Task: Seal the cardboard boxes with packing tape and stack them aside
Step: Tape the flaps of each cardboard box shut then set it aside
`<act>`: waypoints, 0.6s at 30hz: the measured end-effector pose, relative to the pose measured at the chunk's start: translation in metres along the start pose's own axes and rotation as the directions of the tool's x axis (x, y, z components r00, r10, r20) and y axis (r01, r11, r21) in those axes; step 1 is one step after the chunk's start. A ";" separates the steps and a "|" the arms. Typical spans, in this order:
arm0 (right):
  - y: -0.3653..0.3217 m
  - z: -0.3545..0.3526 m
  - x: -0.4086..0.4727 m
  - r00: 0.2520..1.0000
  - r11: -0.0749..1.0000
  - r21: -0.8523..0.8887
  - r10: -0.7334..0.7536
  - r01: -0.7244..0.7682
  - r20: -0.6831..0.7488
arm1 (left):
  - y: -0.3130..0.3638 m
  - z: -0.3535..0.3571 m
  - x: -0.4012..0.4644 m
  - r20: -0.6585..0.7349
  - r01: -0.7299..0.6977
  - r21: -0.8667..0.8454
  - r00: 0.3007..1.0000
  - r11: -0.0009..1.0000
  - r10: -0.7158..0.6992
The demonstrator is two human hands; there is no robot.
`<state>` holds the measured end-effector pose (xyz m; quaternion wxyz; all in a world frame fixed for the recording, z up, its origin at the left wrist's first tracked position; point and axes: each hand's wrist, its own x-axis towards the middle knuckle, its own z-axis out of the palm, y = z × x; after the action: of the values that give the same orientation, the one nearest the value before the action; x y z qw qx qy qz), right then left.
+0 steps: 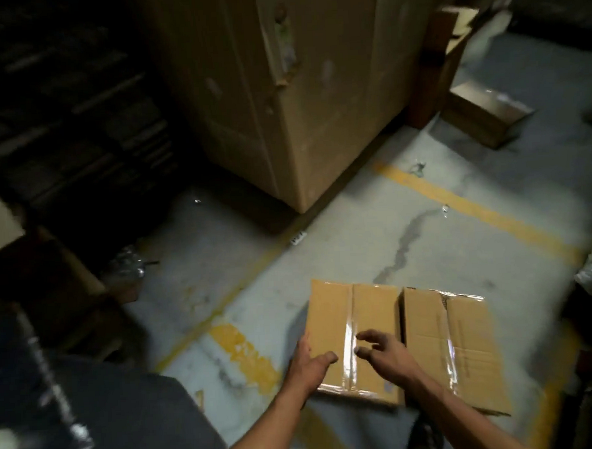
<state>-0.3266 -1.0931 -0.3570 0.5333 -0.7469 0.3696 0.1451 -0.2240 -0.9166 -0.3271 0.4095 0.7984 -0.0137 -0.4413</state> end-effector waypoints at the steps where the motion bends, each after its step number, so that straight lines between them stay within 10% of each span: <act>1: -0.029 0.021 -0.020 0.999 0.999 -0.011 -0.035 0.035 -0.005 | -0.002 -0.029 -0.026 -0.031 -0.024 -0.018 0.999 1.000 0.023; 8: -0.233 0.171 -0.164 0.960 0.953 0.114 -0.279 0.282 -0.035 | -0.051 -0.236 -0.180 -0.227 -0.239 0.003 0.946 0.971 0.233; 18: -0.415 0.365 -0.249 0.743 0.791 0.025 -0.585 0.611 0.324 | -0.160 -0.462 -0.359 -0.644 -0.358 -0.094 0.733 0.929 0.217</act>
<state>-0.1389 -0.5983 -0.0603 0.5720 -0.8141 0.0141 0.0989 -0.1667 -0.3761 -0.0572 0.5370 0.8384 0.0455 -0.0821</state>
